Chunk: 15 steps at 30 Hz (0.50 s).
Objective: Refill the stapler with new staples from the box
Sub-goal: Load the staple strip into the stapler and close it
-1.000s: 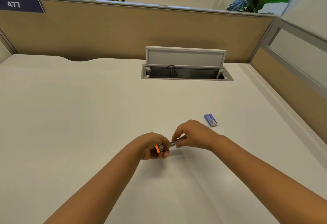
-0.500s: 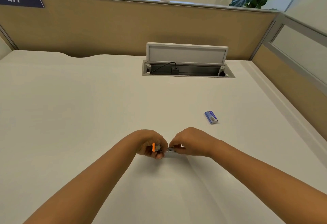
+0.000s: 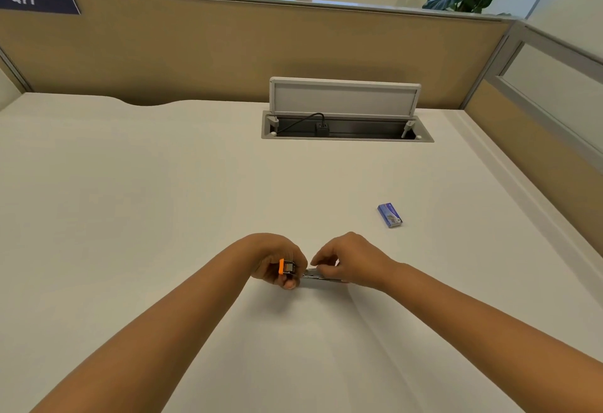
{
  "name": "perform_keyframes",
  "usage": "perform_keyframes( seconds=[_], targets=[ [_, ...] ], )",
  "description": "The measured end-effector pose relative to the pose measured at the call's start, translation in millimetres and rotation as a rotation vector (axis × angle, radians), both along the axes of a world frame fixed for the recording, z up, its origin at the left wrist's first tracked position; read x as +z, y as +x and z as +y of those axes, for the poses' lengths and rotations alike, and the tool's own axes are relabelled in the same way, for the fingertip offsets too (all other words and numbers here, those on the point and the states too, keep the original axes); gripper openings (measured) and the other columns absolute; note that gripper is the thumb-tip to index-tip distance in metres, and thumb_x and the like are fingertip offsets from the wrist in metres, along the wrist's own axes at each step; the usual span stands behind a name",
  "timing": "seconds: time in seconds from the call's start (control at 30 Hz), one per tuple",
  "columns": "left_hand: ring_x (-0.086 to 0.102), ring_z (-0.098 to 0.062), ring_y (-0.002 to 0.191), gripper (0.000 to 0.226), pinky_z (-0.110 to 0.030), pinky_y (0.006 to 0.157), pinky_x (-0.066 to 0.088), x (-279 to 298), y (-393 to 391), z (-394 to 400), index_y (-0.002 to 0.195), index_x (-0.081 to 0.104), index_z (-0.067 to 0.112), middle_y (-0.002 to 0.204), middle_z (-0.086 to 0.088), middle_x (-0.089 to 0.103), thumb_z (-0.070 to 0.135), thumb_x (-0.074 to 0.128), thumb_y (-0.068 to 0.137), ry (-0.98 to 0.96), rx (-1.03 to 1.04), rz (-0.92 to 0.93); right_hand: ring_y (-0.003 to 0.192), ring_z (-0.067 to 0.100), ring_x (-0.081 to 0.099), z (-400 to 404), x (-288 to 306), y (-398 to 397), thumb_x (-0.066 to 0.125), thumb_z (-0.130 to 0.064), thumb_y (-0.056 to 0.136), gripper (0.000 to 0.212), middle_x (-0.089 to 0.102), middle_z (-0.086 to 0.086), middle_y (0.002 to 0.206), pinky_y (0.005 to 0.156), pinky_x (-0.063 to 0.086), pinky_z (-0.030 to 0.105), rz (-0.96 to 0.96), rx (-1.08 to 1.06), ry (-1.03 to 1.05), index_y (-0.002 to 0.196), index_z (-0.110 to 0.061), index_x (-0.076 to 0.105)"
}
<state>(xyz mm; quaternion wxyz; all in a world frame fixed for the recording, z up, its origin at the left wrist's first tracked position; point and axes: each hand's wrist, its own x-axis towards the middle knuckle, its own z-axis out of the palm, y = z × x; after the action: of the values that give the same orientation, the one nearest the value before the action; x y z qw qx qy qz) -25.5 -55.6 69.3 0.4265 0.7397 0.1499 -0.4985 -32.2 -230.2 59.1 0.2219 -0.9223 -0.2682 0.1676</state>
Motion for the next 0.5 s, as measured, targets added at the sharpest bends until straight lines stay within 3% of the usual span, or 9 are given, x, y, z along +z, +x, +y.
perform_keyframes(
  seconds=[0.17, 0.33, 0.4, 0.5],
  targets=[
    [0.052, -0.014, 0.031, 0.011, -0.013, 0.033, 0.038, 4, 6, 0, 0.077, 0.053, -0.002, 0.044, -0.011, 0.059, 0.001, 0.047, 0.085, 0.044, -0.056, 0.028, 0.083, 0.011, 0.064, 0, -3, -2, 0.056, -0.024, 0.088, 0.022, 0.072, -0.003, 0.097, 0.074, 0.049, 0.024, -0.079, 0.121, -0.027, 0.105, -0.023, 0.069],
    [0.054, -0.014, 0.032, 0.008, -0.012, 0.033, 0.039, 5, 13, 1, 0.08, 0.052, 0.0, 0.073, -0.016, 0.057, -0.001, 0.046, 0.085, 0.113, -0.133, 0.055, 0.091, 0.024, 0.065, 2, -5, -11, 0.054, -0.016, 0.09, 0.027, 0.065, -0.002, 0.123, 0.066, 0.039, 0.023, -0.28, 0.406, -0.069, 0.113, -0.024, 0.066],
    [0.054, -0.014, 0.033, 0.009, -0.013, 0.032, 0.039, 4, 16, 2, 0.08, 0.052, 0.0, 0.076, -0.016, 0.057, -0.002, 0.046, 0.085, 0.136, -0.16, 0.06, 0.093, 0.026, 0.062, 5, -4, -10, 0.05, -0.015, 0.092, 0.035, 0.056, -0.004, 0.135, 0.067, 0.038, 0.025, -0.271, 0.479, -0.126, 0.123, -0.028, 0.058],
    [0.055, -0.014, 0.034, 0.01, -0.013, 0.032, 0.038, 4, 20, 3, 0.08, 0.053, 0.001, 0.079, -0.015, 0.057, -0.003, 0.044, 0.085, 0.149, -0.203, 0.073, 0.102, 0.027, 0.057, 14, 2, -4, 0.041, -0.022, 0.096, 0.038, 0.053, 0.0, 0.134, 0.073, 0.039, 0.028, -0.15, 0.502, -0.271, 0.132, -0.027, 0.048]
  ],
)
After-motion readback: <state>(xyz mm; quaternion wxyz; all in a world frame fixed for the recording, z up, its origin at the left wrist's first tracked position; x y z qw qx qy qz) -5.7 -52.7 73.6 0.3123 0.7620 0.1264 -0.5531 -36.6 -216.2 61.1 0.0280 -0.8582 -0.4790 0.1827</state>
